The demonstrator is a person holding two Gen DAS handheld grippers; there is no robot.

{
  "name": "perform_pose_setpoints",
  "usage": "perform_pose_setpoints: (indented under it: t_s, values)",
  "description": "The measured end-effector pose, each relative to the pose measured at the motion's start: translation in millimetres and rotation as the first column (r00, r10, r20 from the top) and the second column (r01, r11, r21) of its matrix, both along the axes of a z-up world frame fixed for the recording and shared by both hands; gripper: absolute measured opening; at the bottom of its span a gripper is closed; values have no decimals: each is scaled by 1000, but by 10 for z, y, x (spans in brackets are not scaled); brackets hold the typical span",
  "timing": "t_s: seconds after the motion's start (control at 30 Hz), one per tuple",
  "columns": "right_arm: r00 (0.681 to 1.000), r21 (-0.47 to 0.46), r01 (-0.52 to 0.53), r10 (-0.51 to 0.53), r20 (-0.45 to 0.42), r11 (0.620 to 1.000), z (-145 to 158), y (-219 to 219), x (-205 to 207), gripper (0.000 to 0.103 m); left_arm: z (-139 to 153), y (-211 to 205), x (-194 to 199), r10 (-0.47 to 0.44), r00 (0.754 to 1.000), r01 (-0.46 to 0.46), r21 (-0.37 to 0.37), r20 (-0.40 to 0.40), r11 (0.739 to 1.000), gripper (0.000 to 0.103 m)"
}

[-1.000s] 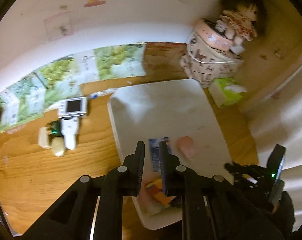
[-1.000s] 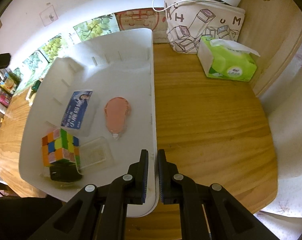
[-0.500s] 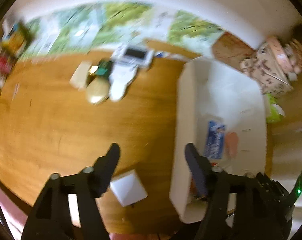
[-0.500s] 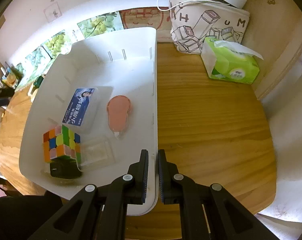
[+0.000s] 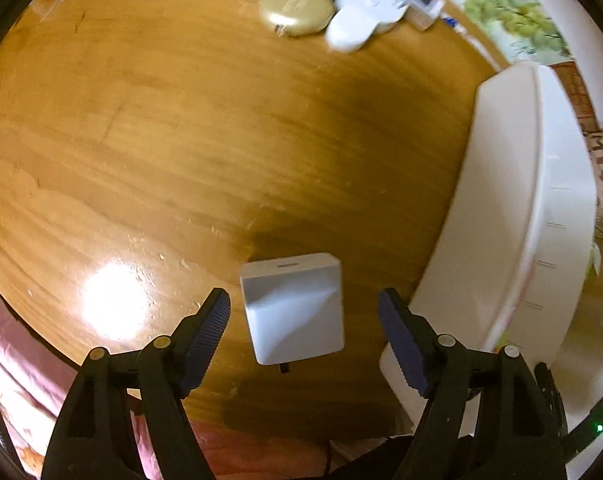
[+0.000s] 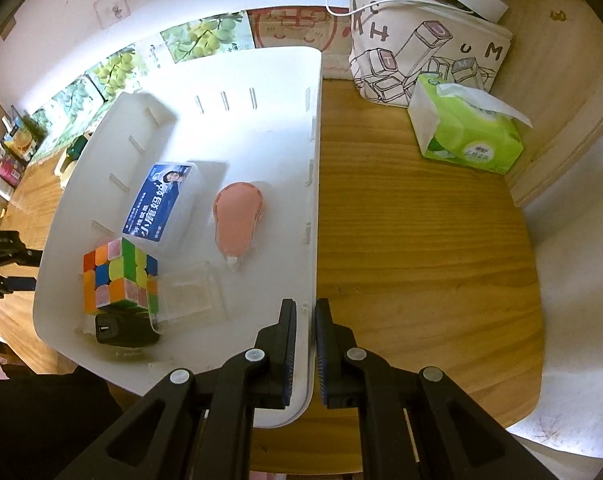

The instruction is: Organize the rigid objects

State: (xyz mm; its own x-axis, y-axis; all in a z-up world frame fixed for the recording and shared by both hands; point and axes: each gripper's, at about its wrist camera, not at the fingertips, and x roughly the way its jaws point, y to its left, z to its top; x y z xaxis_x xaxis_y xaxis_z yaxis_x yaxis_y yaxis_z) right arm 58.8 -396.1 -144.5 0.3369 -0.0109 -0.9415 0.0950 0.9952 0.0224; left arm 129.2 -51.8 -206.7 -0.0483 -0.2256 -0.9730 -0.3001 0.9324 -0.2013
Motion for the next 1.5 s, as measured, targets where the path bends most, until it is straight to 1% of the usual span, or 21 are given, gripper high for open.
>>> perform_pose_setpoints:
  t_s: [0.07, 0.1, 0.2, 0.43, 0.5, 0.6, 0.7, 0.8, 0.83, 0.9, 0.97, 1.07, 1.17, 1.2, 1.23, 1.27, 1.37, 1.4, 1.47, 1.5]
  values:
    - [1000, 0, -2, 2, -2, 1000, 2, 1, -4, 10, -74, -11, -18, 9, 1000, -9, -2, -24, 1000, 70]
    - [1000, 1, -4, 4, -2, 1000, 3, -1, -7, 10, -112, -20, -27, 14, 999, -14, 1, -37, 1000, 60]
    - [1000, 3, -3, 3, -3, 1000, 6, -6, -11, 10, -158, -34, -37, 31, 998, -32, -3, -50, 999, 60]
    - [1000, 5, -6, 7, -6, 1000, 4, -9, -8, 11, -117, -71, -30, 5, 999, -5, 1, -44, 1000, 59]
    - [1000, 6, -6, 6, -8, 1000, 4, -10, -9, 11, -31, -51, 20, -12, 999, 12, 16, -33, 1000, 59]
    - [1000, 5, -10, 10, -9, 1000, 2, -6, -4, 11, 117, -71, 58, -39, 999, 40, 66, -16, 997, 59]
    - [1000, 8, -8, 8, -10, 1000, 0, -8, -7, 11, 364, -113, 95, -72, 997, 70, 88, 19, 994, 59]
    - [1000, 11, -4, 4, -8, 1000, -3, -6, -9, 11, 647, -202, 115, -116, 991, 108, 104, 73, 989, 59]
    - [1000, 12, -3, 3, -7, 1000, -5, -10, -8, 11, 779, -264, 128, -140, 985, 129, 111, 103, 985, 59]
    - [1000, 16, 0, 0, -2, 1000, -8, -15, -18, 11, 941, -341, 135, -174, 974, 157, 120, 146, 980, 59]
    - [1000, 19, 3, -3, 3, 1000, -7, -13, -22, 11, 1143, -482, 141, -215, 957, 189, 142, 196, 972, 59]
    - [1000, 27, 10, -11, 13, 1000, -7, -18, -33, 11, 1358, -659, 136, -292, 916, 253, 168, 276, 953, 59]
    - [1000, 38, 18, -19, 22, 999, -8, -30, -52, 11, 1522, -960, 131, -385, 847, 340, 184, 367, 922, 59]
    - [1000, 40, 20, -20, 23, 999, -8, -32, -53, 11, 1509, -985, 175, -404, 830, 361, 182, 384, 914, 59]
    - [999, 42, 21, -22, 25, 999, -7, -35, -52, 11, 1520, -1064, 176, -428, 808, 390, 177, 405, 904, 59]
    - [999, 44, 22, -23, 26, 999, -7, -36, -51, 11, 1525, -1171, 167, -454, 785, 424, 170, 421, 890, 59]
    - [999, 47, 24, -25, 29, 999, -9, -38, -49, 12, 1488, -1467, 124, -522, 727, 518, 142, 446, 844, 59]
    - [999, 49, 25, -27, 29, 998, -10, -41, -50, 12, 1455, -1584, 104, -549, 702, 556, 134, 453, 821, 60]
    - [999, 52, 27, -29, 31, 998, -12, -48, -47, 12, 1369, -1788, 81, -600, 670, 609, 139, 436, 781, 60]
    - [999, 53, 28, -30, 30, 998, -12, -50, -46, 12, 1314, -1907, 46, -645, 642, 649, 153, 415, 745, 60]
